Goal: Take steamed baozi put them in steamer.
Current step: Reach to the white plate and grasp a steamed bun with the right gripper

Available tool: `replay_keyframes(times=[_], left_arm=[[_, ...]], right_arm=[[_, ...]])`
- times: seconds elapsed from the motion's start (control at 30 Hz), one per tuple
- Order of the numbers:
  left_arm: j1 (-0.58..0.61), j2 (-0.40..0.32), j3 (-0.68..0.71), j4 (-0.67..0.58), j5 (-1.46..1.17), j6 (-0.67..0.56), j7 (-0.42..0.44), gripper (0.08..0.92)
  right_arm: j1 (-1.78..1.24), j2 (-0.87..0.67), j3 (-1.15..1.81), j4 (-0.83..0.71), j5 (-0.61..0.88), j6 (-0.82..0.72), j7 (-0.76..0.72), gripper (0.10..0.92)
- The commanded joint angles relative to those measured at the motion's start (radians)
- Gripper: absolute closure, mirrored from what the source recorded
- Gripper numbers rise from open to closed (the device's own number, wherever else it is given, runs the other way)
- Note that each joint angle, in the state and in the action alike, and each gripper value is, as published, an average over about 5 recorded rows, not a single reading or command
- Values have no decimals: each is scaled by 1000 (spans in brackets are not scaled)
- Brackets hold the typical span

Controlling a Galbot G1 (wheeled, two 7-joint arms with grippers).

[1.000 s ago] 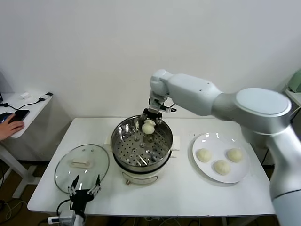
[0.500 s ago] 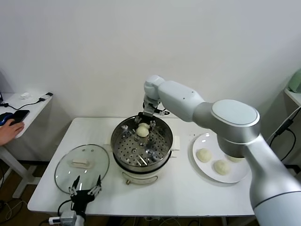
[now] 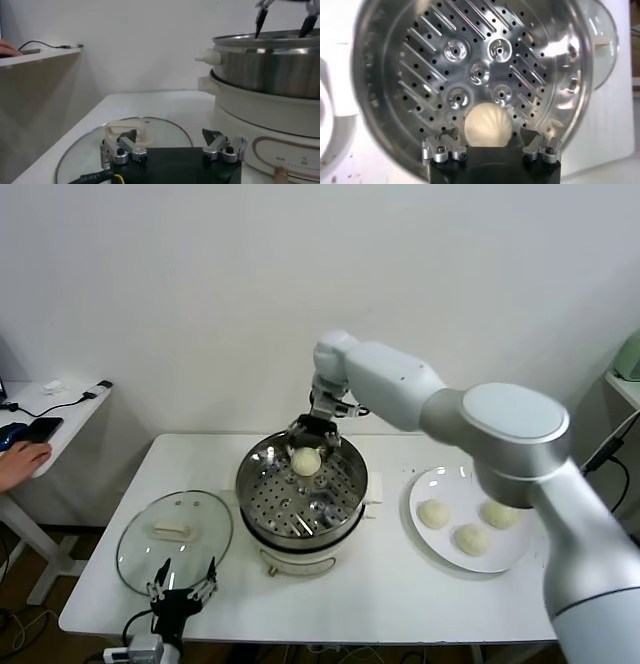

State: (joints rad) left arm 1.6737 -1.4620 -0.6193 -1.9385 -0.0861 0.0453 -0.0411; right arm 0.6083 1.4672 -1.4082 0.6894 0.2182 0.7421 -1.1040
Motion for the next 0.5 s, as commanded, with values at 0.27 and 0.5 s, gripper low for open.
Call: replay_keyframes(times=[0.27, 0.5], left_arm=[[-1, 7, -2, -6, -3, -1, 0, 177], [-5, 6, -3, -5, -6, -1, 0, 177]], right_arm=[[423, -454, -444, 493, 503, -645, 20, 202], [429, -634, -579, 699, 527, -896, 83, 203]])
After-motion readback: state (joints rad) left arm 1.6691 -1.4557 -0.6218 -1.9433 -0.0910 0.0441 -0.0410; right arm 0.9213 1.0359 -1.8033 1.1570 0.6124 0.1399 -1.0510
